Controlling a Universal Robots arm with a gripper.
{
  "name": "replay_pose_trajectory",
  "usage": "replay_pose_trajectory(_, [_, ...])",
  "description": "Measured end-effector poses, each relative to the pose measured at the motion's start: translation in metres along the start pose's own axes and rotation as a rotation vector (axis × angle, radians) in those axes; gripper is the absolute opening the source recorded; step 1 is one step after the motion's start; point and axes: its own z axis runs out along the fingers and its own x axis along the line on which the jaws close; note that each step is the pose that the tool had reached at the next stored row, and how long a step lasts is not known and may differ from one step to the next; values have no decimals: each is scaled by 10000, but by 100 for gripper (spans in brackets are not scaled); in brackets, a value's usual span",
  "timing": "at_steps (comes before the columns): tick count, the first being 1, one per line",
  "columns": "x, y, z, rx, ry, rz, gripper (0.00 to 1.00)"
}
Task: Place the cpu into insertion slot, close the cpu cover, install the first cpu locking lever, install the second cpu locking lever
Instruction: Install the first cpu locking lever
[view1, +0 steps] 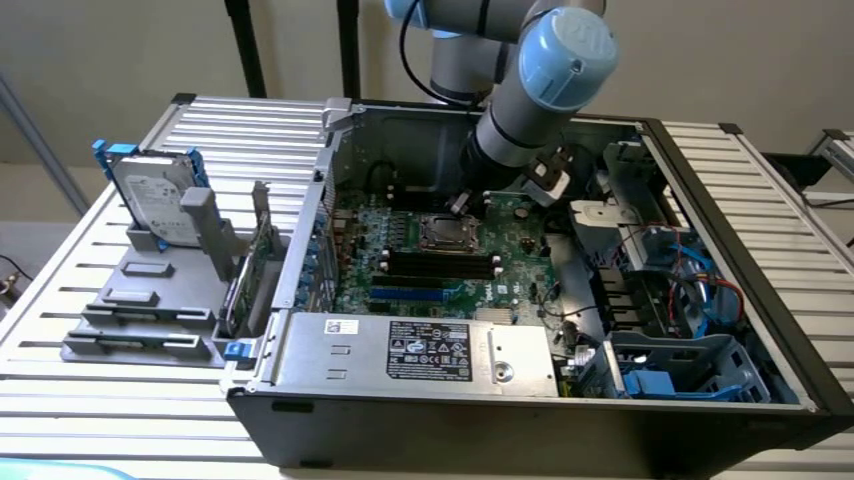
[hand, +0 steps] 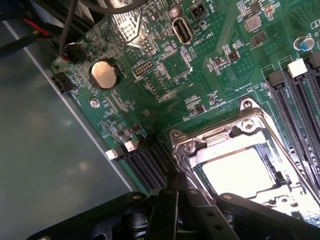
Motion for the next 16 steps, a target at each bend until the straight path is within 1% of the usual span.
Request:
replay_pose_trajectory(2, [-22, -15, -14, 0, -3, 1, 11])
replay_pose_trajectory(3, [-39, -35, -13, 0, -2, -1, 11])
replay_pose_trajectory(9, [-152, -203, -23, -1, 0, -3, 11])
replay_pose_trajectory(12, [-167, -213, -53, 6, 7, -11, 11])
replay_pose_trajectory(16, [-167, -214, -54, 7, 7, -10, 11])
